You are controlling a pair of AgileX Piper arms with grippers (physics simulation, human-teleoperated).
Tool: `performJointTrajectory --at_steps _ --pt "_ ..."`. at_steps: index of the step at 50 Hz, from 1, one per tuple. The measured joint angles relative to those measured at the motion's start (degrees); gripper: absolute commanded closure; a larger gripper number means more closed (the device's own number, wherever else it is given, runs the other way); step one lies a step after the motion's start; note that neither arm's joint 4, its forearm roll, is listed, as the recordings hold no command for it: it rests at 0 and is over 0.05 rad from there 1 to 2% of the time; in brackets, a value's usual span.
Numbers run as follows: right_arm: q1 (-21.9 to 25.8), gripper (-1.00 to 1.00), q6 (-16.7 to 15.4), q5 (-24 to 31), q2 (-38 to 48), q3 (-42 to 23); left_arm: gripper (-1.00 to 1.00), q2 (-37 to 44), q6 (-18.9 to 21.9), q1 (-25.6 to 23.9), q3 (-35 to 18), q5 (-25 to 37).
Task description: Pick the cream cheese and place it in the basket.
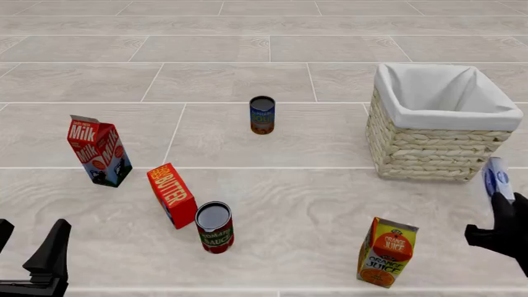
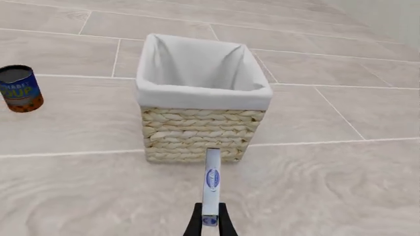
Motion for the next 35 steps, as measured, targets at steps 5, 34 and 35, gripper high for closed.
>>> performJointTrajectory --at_steps 5,34,35 --pt "0.9 1.00 0.0 3.9 -1.9 -3.2 -1.00 0.0 0.0 0.0 0.0 0.0" --pt "6.7 1.00 0.5 20.6 9.5 -31.9 -1.00 0.0 0.0 0.0 0.0 0.0" --pt "6.9 1.00 0.7 21.1 10.3 -33.0 -1.00 0.0 0.0 0.0 0.0 0.0"
